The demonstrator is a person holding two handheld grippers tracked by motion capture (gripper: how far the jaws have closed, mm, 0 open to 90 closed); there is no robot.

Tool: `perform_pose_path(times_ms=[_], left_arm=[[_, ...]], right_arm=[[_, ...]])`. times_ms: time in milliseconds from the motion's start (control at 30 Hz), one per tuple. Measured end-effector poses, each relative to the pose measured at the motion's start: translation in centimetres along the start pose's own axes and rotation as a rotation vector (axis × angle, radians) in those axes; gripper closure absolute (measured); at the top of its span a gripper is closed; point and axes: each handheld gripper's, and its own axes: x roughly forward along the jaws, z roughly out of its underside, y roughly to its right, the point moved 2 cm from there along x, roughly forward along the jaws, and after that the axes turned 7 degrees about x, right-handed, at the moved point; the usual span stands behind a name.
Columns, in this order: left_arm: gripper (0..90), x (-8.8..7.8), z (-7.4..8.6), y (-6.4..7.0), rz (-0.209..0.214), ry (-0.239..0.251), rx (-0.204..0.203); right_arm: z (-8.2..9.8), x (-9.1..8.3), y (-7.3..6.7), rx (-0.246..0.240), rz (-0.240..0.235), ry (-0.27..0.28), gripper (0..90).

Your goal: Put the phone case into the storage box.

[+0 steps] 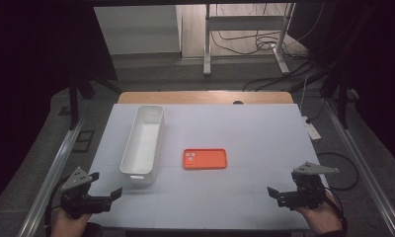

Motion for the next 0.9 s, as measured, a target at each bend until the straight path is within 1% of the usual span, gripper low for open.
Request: perform_pose_path(times_ms=[233, 467, 700, 900], left_arm=[[1.7, 0.0, 0.0, 0.0, 0.004, 0.001, -0.005], [1.8, 0.0, 0.0, 0.0, 0.002, 0.0, -0.005], [1.9, 0.0, 0.0, 0.0, 0.001, -0.002, -0.004], [2.0, 0.0, 0.0, 0.0, 0.001, -0.002, -0.004]], right_arm=[[-0.5, 0.6, -0.1, -0.009, -0.006, -0.007, 0.0], [-1.2, 1.1, -0.1, 0.003, -0.012, -0.004, 0.0], [-1.8, 1.6, -0.4, -0.009, -0.023, -0.005, 0.0], [-2.5, 2.2, -0.6, -0.001, -0.037, -0.012, 0.0]])
